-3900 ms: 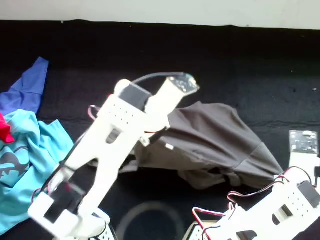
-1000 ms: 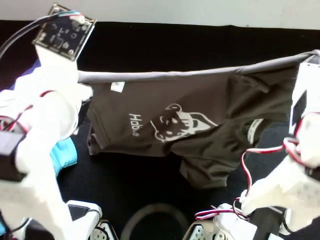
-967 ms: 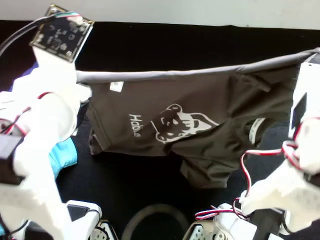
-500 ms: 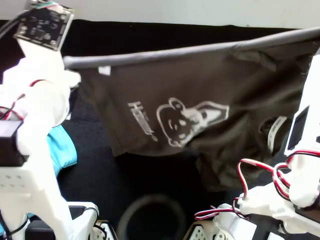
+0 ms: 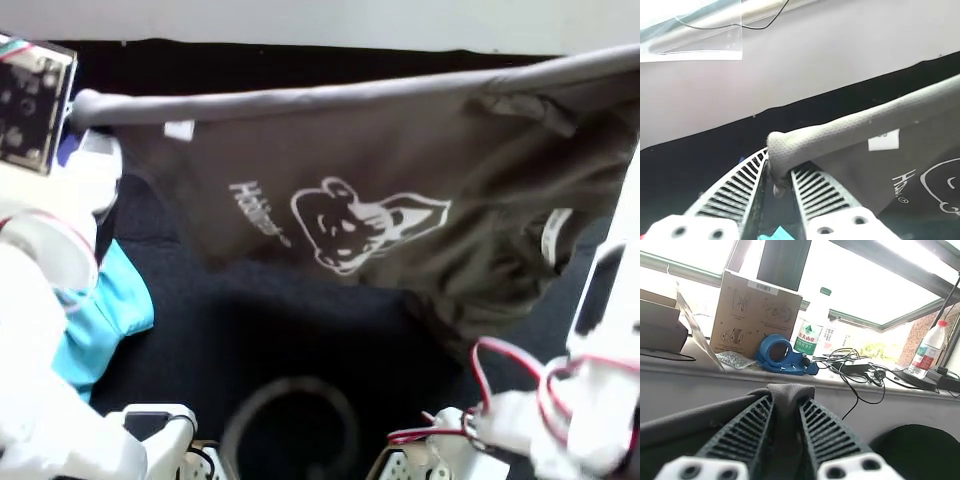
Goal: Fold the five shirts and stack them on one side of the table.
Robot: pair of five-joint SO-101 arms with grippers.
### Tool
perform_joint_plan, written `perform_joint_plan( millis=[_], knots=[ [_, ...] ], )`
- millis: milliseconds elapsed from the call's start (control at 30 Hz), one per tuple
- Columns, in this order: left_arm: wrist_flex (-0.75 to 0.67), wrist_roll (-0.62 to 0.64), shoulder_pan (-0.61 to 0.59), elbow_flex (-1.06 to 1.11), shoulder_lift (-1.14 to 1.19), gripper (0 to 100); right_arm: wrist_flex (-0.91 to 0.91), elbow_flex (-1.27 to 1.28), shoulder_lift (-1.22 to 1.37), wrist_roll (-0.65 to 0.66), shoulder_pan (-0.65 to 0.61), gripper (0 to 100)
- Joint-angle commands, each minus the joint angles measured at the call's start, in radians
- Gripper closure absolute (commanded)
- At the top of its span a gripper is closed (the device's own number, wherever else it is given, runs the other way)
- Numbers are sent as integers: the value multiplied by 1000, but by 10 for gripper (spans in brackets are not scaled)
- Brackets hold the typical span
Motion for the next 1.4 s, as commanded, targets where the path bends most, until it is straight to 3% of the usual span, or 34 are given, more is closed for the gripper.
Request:
perform_joint_plan(
  millis=[0, 267, 500, 700, 800, 1067, 1367],
  knots=[
    [23, 8, -24, -61, -4, 992, 36, -16, -77, -9, -48, 992],
    [23, 8, -21, -7, -157, 992, 76, -15, -177, -8, -64, 992],
    [11, 3, -22, 193, -180, 992, 48, 53, -79, -8, -64, 992],
    [-176, -32, -22, 549, -97, 992, -50, 243, 110, -8, -65, 992],
    [-250, -38, -16, 622, 5, 992, -111, 340, 220, -3, -67, 992],
    [-394, -37, 21, 547, 335, 992, -170, 443, 519, -3, -151, 992],
    [-279, -51, 16, -16, 687, 992, -219, 249, 667, -6, -219, 992]
  ],
)
